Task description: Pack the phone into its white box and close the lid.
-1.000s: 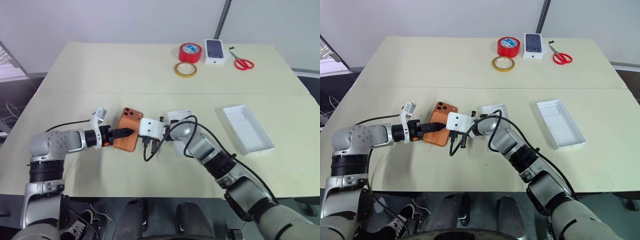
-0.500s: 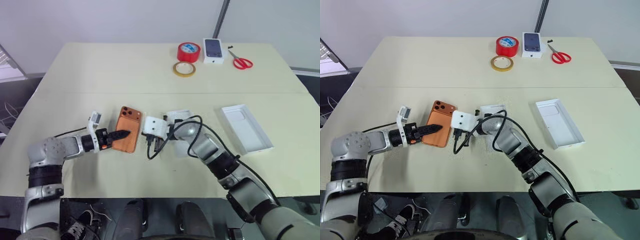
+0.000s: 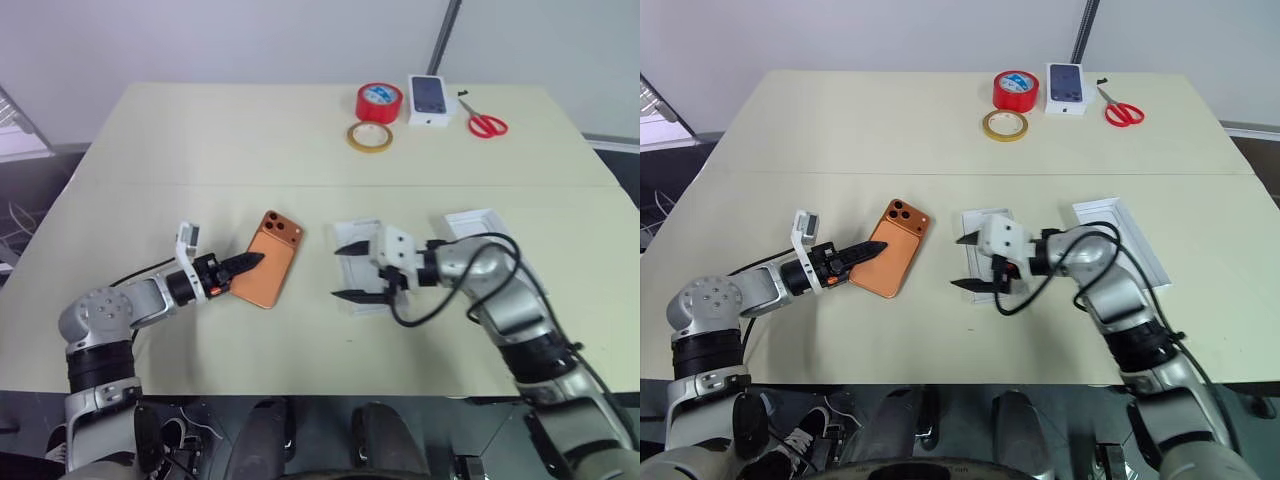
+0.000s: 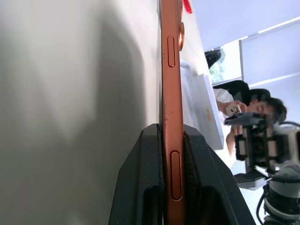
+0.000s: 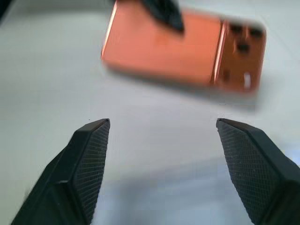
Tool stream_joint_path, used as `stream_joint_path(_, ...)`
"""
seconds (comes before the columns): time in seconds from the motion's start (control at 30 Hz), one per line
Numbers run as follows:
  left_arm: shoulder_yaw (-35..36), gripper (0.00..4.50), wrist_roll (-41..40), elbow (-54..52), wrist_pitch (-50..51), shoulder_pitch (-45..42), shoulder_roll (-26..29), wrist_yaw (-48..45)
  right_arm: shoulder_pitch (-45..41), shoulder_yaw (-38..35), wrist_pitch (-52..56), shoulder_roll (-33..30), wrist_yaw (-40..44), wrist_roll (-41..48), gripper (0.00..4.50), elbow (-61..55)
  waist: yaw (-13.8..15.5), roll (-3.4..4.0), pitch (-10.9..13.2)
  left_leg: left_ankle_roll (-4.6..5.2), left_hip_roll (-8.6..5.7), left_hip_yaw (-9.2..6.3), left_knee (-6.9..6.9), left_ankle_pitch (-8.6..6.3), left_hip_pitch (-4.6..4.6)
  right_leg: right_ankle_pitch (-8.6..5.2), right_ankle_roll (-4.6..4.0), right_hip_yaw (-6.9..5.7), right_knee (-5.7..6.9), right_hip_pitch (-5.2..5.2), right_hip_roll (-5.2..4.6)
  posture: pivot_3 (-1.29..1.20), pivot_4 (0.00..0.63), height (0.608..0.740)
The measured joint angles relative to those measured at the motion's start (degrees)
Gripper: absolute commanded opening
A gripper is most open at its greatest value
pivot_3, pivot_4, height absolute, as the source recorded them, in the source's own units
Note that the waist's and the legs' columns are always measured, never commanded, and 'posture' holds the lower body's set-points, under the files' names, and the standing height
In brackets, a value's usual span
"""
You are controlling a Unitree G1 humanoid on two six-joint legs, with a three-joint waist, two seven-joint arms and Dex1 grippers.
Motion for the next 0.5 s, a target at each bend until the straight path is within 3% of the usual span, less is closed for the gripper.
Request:
stream_joint_path(0.2, 0.5, 0.56, -1.0, 0.9, 0.7, -0.4, -0.9, 2.2, 8.0, -2.4, -4.1, -7.0, 0.7, -0.3, 3.89, -3.1, 0.4, -0.03, 0.0, 0.01, -0.02, 0.0, 0.09, 0.0, 0.0, 0.0, 0.0, 0.0, -0.02, 0.07, -0.03, 0.0, 0.15, 0.728)
stream_joint_path(0.3, -0.6, 0.56, -1.0, 1.0, 0.9, -0.5, -0.3, 2.1, 8.1, -3.9, -4.2, -7.2, -1.2, -0.4, 3.89, -2.8, 0.3, -0.03, 0.0, -0.01, -0.01, -0.01, 0.09, 0.02, 0.02, 0.0, 0.0, 0.0, -0.01, 0.08, -0.03, 0.0, 0.15, 0.728)
stream_joint_path(0.37, -0.6, 0.01, -1.1, 3.0, 2.2, -1.2, -0.3, 2.4, 7.6, -4.0, -4.0, -6.8, -2.3, -0.3, 3.94, -3.1, 0.3, -0.03, 0.0, -0.05, -0.01, -0.01, 0.08, 0.04, 0.01, 0.0, -0.01, -0.01, -0.01, 0.07, -0.01, 0.0, 0.15, 0.728)
stream_joint_path(0.5, 1.3, 0.01, -1.7, 6.6, 3.9, -3.4, -0.5, 4.0, 7.8, -4.2, -3.8, -6.2, -3.4, 0.2, 3.94, -3.5, 0.4, -0.04, 0.0, -0.05, -0.02, -0.01, 0.12, 0.05, -0.01, 0.0, 0.0, -0.02, -0.02, 0.08, -0.02, 0.0, 0.15, 0.728)
